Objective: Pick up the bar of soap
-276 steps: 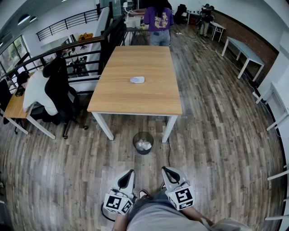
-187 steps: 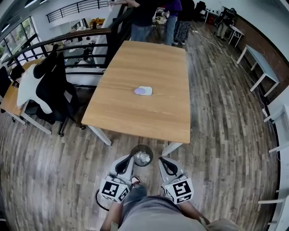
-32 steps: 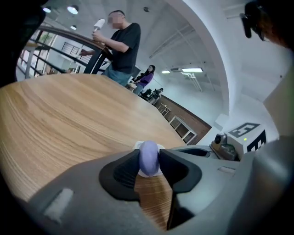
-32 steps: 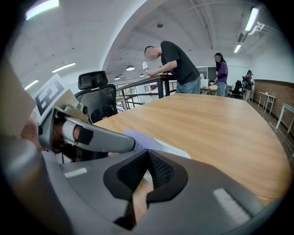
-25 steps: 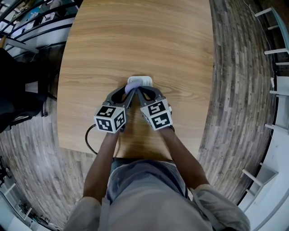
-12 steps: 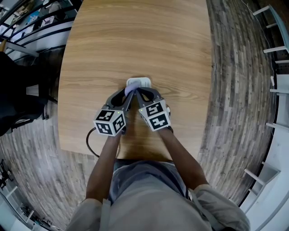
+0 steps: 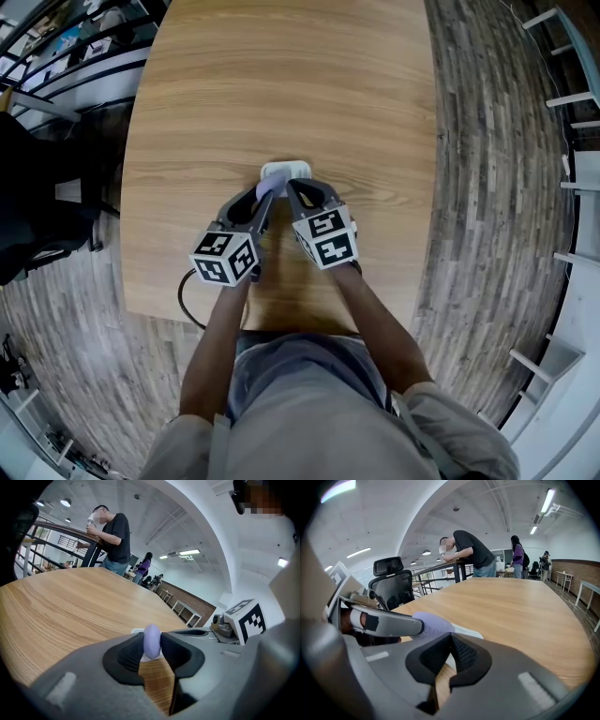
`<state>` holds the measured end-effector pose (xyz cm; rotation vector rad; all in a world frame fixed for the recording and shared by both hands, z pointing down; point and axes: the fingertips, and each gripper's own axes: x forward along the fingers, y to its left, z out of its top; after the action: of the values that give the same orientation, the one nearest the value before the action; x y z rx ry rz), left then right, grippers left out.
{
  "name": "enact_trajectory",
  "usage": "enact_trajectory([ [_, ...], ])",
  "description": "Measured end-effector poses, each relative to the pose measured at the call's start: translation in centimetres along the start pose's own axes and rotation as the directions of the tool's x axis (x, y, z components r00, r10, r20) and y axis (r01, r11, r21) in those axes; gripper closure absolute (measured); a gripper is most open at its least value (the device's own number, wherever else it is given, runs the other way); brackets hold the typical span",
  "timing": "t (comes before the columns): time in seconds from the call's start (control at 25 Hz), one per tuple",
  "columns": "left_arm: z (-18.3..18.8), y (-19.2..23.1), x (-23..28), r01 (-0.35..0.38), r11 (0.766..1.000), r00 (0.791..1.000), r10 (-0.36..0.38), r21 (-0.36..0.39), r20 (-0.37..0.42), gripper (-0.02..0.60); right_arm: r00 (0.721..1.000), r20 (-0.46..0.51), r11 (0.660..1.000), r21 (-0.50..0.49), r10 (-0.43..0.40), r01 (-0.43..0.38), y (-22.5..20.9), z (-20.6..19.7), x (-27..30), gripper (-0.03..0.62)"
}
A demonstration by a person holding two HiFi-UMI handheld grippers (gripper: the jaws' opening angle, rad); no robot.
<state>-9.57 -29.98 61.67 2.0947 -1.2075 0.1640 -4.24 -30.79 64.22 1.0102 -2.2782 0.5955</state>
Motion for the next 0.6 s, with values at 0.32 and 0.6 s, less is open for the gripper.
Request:
enact_trajectory([
  [0.32,1.3,-1.0,-0.7,0.029,1.0,0.999,-0.029,-0.004,0.043,0.462,1.0,-0.014,0.999,0.033,-0.014,0.014,-0.4,-0.5,0.0,0.592],
  [0.6,2.6,-2.1,-1.7,0.038,0.999,0.996,-0.04,0.02,0.076,0.462,1.0,0.003,0.999,0.043,-0.017,0.017,-0.5,-0.1,-0.4,0.592],
])
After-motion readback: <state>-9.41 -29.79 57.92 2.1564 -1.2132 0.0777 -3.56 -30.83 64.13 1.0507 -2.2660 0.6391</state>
